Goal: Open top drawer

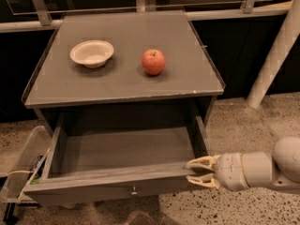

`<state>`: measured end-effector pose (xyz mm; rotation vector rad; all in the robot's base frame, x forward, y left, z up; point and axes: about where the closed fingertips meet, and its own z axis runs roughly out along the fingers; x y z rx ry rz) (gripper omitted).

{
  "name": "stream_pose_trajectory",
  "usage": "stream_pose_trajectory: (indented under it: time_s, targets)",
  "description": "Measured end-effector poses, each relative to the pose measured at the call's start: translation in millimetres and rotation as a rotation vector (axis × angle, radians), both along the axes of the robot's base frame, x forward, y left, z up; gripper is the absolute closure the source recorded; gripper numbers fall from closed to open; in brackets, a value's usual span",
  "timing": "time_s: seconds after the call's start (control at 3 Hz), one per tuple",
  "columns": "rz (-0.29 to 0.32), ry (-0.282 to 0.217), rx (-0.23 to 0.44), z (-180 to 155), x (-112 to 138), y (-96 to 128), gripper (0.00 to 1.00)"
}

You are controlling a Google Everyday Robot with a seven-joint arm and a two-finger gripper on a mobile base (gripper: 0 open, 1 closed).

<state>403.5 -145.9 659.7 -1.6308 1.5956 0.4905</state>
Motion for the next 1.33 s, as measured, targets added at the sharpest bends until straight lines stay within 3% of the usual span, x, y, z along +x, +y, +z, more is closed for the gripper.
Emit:
stream_pose_trajectory:
  time_s: [0.33,0.67,1.33]
  targets:
    - [-0.001,0.001,0.0,1.9,-1.3,-0.7,1.0]
    - [-0.001,0.001,0.0,1.9,-1.3,-0.6,0.82]
    - [0.0,0.001,0.0,1.9,-1.3,-0.6,0.35]
